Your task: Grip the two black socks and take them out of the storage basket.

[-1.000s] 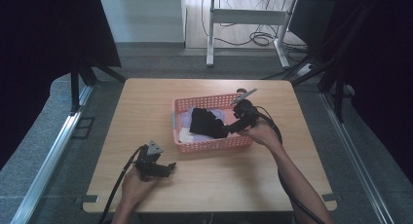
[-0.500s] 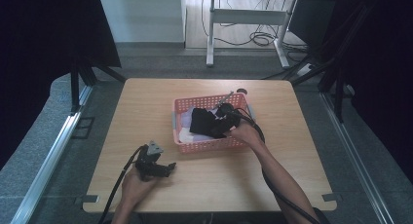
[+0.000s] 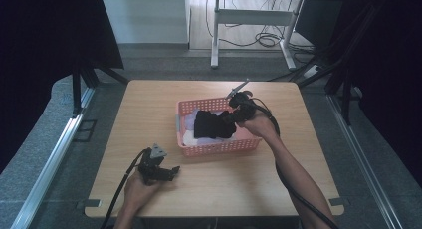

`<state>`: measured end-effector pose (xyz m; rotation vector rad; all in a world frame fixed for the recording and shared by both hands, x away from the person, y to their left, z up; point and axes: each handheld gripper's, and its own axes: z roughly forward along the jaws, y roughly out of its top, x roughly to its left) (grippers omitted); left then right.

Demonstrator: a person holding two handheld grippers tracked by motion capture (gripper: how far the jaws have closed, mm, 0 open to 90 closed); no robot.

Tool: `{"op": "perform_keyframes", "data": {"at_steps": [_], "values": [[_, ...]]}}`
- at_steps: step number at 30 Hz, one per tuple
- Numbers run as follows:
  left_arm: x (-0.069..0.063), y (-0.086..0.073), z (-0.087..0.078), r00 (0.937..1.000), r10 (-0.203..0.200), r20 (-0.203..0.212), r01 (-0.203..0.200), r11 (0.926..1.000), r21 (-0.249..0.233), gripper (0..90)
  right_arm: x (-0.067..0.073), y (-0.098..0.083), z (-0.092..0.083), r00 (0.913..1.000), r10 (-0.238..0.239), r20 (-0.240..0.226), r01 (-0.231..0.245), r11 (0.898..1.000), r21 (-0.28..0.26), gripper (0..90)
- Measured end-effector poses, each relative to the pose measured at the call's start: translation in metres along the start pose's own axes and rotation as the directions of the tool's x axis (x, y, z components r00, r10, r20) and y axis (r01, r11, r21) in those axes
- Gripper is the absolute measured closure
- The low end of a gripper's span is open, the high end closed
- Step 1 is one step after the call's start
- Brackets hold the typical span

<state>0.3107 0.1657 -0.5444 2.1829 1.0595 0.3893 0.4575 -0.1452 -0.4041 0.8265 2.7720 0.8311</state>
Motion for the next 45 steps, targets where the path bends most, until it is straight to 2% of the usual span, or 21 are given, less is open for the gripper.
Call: {"op": "perform_keyframes", "data": {"at_steps": [4,15,31,32,33,45], "values": [[0.000,0.000,0.000,1.0000,0.002,-0.001,-0.002,1.0000,-0.001,11.9,-0.002,0.009,-0.017,0.9997,0.001,-0.024,-0.002,1.000,-0.013,82.3],[0.000,0.000,0.000,1.0000,0.004,-0.001,-0.004,1.0000,0.001,11.9,-0.002,0.030,-0.055,0.9993,-0.004,-0.036,0.002,0.998,-0.063,82.0],[0.000,0.000,0.000,1.0000,0.004,0.001,-0.004,1.0000,0.005,11.9,-0.018,0.036,-0.115,0.9984,0.054,0.016,-0.052,0.990,-0.130,82.2],[0.000,0.000,0.000,1.0000,0.004,0.001,-0.004,1.0000,0.005,11.9,-0.018,0.036,-0.115,0.9984,0.054,0.016,-0.052,0.990,-0.130,82.2],[0.000,0.000,0.000,1.0000,0.004,0.001,-0.004,1.0000,0.004,11.9,-0.021,0.036,-0.124,0.9978,0.062,0.027,-0.057,0.988,-0.141,82.1],[0.000,0.000,0.000,1.0000,0.004,0.000,-0.004,1.0000,0.004,11.9,-0.033,0.031,-0.161,0.9914,0.090,0.095,-0.073,0.983,-0.171,81.9]]}}
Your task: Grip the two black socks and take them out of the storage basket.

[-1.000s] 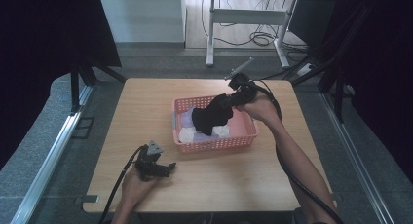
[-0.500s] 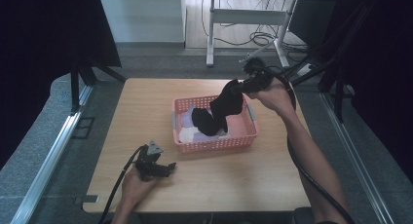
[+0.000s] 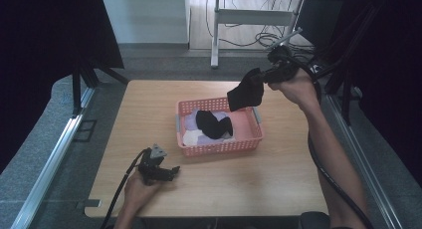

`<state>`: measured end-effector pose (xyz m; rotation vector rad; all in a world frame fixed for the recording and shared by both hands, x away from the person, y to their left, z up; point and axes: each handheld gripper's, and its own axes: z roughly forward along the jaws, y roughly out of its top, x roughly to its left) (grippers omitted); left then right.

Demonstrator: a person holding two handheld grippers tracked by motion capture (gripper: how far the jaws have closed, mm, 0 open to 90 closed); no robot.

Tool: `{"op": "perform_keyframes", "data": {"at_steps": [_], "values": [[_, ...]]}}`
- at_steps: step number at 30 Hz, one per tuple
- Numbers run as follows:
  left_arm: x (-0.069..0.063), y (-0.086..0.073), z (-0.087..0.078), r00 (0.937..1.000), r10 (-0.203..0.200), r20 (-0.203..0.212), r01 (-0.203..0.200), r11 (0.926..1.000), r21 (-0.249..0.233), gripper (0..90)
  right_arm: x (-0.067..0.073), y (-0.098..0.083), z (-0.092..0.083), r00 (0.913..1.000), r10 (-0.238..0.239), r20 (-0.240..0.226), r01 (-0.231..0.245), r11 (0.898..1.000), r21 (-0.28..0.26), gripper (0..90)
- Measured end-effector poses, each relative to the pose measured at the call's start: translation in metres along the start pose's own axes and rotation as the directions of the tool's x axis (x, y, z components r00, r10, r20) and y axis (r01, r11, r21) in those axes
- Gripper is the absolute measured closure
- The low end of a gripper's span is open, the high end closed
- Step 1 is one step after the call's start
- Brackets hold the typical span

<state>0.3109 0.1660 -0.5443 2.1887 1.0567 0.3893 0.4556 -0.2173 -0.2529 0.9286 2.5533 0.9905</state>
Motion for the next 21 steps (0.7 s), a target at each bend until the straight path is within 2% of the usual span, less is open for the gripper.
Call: {"op": "perform_keyframes", "data": {"at_steps": [10,21], "values": [[0.000,0.000,0.000,1.0000,0.000,0.000,0.000,1.0000,0.000,11.9,-0.015,-0.008,-0.020,0.9987,0.021,0.046,-0.021,1.000,-0.012,82.0],[0.000,0.000,0.000,1.0000,-0.002,0.000,0.002,1.0000,0.000,11.9,-0.041,-0.033,-0.048,0.9865,0.093,0.135,-0.092,0.996,-0.013,82.0]]}}
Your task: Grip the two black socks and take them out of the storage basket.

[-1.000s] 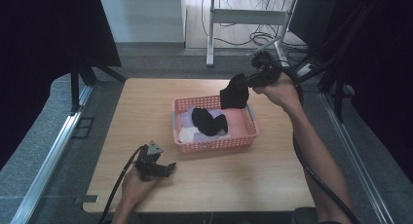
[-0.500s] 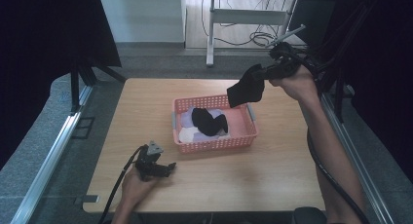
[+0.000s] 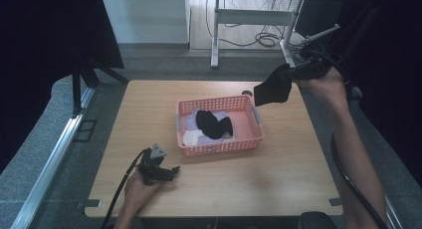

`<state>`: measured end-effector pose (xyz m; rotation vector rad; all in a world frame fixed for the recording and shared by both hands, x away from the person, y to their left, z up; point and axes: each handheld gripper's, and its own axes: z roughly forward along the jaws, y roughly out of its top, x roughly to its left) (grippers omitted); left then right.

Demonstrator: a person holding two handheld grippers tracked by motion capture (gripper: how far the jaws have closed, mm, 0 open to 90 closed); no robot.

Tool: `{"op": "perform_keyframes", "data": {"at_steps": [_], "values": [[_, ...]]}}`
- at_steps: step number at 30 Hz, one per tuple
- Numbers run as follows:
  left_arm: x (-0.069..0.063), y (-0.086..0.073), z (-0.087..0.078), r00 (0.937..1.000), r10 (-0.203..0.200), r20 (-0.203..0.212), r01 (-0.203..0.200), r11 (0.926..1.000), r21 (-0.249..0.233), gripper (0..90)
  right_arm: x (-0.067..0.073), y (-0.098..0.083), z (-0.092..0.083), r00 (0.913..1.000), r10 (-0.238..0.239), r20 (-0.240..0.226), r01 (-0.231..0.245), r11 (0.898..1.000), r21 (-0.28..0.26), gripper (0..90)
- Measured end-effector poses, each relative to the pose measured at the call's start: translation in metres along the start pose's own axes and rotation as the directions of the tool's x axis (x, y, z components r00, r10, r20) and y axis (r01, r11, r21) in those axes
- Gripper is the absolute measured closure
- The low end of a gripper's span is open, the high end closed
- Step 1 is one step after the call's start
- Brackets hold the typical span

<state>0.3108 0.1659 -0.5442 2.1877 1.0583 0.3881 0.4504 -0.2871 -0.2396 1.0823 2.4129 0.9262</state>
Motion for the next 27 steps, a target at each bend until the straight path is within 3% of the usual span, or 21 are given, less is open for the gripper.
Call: {"op": "perform_keyframes", "data": {"at_steps": [6,13,19,27], "values": [[0.000,0.000,0.000,1.0000,0.000,0.000,0.000,1.0000,0.000,11.9,-0.018,-0.018,-0.007,0.9976,0.047,0.052,-0.047,0.999,0.015,82.0],[0.000,0.000,0.000,1.0000,-0.001,-0.001,0.001,1.0000,-0.003,11.9,-0.038,-0.050,0.000,0.9900,0.105,0.094,-0.110,0.993,0.051,81.9],[0.000,0.000,0.000,1.0000,-0.001,-0.002,0.001,1.0000,-0.005,11.9,-0.045,-0.081,0.019,0.9876,0.131,0.087,-0.139,0.986,0.090,81.8],[0.000,0.000,0.000,1.0000,0.000,-0.001,0.000,1.0000,-0.002,12.0,-0.043,-0.126,0.056,0.9844,0.173,0.034,-0.176,0.977,0.122,81.6]]}}
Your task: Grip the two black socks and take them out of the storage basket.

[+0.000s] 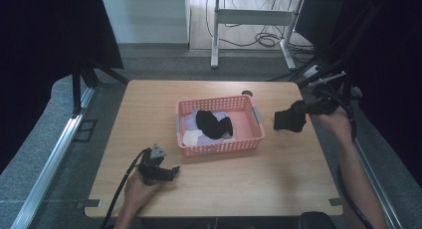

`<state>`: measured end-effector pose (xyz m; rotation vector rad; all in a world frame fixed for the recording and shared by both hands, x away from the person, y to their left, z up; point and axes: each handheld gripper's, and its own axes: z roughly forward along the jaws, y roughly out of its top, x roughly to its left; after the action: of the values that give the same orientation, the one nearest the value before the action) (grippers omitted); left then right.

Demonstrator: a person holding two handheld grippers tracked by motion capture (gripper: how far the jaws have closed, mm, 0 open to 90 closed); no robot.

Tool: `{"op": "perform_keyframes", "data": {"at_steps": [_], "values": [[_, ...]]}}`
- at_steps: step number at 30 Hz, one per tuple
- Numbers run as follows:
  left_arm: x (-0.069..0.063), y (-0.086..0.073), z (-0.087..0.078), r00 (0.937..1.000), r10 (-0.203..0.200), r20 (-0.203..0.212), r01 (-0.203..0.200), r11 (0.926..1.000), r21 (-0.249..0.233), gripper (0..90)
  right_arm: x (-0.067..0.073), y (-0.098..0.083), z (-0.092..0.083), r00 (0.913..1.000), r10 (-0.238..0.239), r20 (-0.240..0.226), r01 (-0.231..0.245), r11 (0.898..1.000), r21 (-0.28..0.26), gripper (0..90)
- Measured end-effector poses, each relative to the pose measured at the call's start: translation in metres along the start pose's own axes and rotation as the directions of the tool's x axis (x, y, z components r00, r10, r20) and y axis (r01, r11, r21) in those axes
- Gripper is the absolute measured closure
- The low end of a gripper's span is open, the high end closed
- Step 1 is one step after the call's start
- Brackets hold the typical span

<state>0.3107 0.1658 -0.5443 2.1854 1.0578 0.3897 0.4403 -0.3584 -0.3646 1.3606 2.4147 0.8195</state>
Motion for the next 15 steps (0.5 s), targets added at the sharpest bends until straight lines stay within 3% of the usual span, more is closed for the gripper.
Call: {"op": "perform_keyframes", "data": {"at_steps": [15], "values": [[0.000,0.000,0.000,1.0000,-0.006,0.001,0.006,1.0000,-0.003,12.0,0.004,-0.070,0.080,0.9967,0.058,-0.057,-0.053,0.995,0.088,79.6]]}}
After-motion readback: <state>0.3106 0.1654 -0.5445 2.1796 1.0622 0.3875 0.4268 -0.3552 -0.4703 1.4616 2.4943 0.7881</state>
